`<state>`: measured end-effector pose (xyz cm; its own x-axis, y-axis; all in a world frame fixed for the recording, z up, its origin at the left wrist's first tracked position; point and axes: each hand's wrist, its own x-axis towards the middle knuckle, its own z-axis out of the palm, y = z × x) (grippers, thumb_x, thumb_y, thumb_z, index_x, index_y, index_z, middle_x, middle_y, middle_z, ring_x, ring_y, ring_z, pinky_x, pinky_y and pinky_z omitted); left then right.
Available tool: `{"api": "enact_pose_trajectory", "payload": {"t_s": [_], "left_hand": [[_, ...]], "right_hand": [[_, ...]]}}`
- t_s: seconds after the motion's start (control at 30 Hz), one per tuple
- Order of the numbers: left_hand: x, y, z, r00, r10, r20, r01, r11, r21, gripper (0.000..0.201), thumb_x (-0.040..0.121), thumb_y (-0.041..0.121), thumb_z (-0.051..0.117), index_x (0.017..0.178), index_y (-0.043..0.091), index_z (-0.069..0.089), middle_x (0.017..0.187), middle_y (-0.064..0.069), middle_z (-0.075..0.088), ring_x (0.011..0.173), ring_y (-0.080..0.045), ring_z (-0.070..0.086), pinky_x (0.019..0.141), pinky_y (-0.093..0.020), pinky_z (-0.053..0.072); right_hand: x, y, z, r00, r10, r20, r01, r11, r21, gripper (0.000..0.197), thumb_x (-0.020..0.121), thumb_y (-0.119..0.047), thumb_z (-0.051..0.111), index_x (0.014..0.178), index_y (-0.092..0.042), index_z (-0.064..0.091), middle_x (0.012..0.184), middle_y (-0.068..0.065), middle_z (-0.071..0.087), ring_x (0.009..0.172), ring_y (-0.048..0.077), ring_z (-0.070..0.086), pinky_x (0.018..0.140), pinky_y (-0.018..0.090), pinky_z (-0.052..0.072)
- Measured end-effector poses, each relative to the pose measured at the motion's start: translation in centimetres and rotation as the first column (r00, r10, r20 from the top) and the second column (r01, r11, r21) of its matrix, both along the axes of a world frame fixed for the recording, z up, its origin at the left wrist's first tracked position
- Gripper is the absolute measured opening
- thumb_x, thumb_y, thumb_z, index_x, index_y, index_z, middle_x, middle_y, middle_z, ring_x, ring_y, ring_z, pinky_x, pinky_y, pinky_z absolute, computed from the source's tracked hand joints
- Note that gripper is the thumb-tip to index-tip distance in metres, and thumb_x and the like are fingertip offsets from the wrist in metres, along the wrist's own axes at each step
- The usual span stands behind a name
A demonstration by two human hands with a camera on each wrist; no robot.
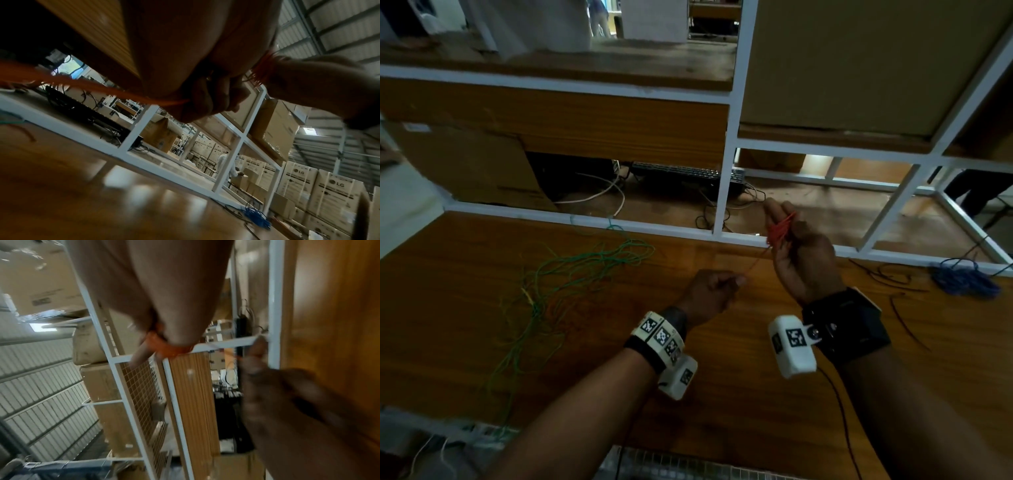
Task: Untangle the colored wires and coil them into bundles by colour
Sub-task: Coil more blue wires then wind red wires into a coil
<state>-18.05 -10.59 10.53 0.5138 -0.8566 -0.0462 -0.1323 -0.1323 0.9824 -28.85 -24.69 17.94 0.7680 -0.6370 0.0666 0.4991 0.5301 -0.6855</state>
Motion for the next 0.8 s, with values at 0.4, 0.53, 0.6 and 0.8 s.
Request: {"api": "enact_pose_trajectory", "payload": {"t_s": [0.4, 0.53, 0.6, 0.8], "left_hand": [[2.9, 4.0, 0.9, 0.941, -0.043, 0.334, -0.017, 0.985, 0.173, 0.014, 0.095, 0.033, 0.063, 0.097, 0.024, 0.073, 0.085, 0.022, 0.063, 0.082, 0.003, 0.058, 0.066, -0.01, 0.043], [4.4, 3.4, 2.6, 0.9, -0.063, 0.431, 0.0, 0.989, 0.145, 0.014, 0.094, 0.032, 0.063, 0.095, 0.024, 0.075, 0.086, 0.022, 0.065, 0.081, 0.006, 0.059, 0.068, -0.014, 0.043], [4.7, 2.9, 3.2, 0.916, -0.05, 0.399, 0.008, 0.994, 0.108, 0.009, 0.094, 0.031, 0.065, 0.091, 0.029, 0.073, 0.084, 0.025, 0.067, 0.08, 0.008, 0.06, 0.069, -0.016, 0.044], [3.9, 1.8, 2.8, 0.963, -0.002, 0.269, 0.019, 0.998, -0.059, 0.014, 0.095, 0.013, 0.061, 0.09, 0.021, 0.072, 0.082, 0.018, 0.069, 0.073, 0.004, 0.062, 0.062, -0.013, 0.048]], "right_hand": [[-2.4, -1.5, -6.6, 0.52, -0.493, -0.697, -0.777, 0.066, -0.626, 0.016, 0.107, -0.03, 0.047, 0.095, -0.026, 0.057, 0.098, 0.002, 0.062, 0.088, 0.019, 0.063, 0.077, 0.029, 0.051], [-2.8, 0.9, -5.9, 0.407, -0.238, -0.882, -0.91, -0.021, -0.414, 0.033, 0.103, -0.056, 0.047, 0.089, -0.03, 0.063, 0.089, -0.005, 0.067, 0.077, 0.01, 0.063, 0.07, 0.026, 0.046], [-2.9, 1.5, -6.2, 0.409, -0.073, -0.91, -0.912, 0.004, -0.41, 0.034, 0.102, -0.051, 0.054, 0.095, -0.022, 0.072, 0.094, -0.005, 0.072, 0.084, 0.011, 0.066, 0.077, 0.028, 0.048], [-3.1, 3.0, -4.5, 0.55, 0.708, -0.443, -0.835, 0.466, -0.292, 0.024, 0.103, -0.021, 0.056, 0.114, 0.0, 0.064, 0.108, 0.016, 0.073, 0.119, 0.029, 0.065, 0.099, 0.034, 0.054]]}}
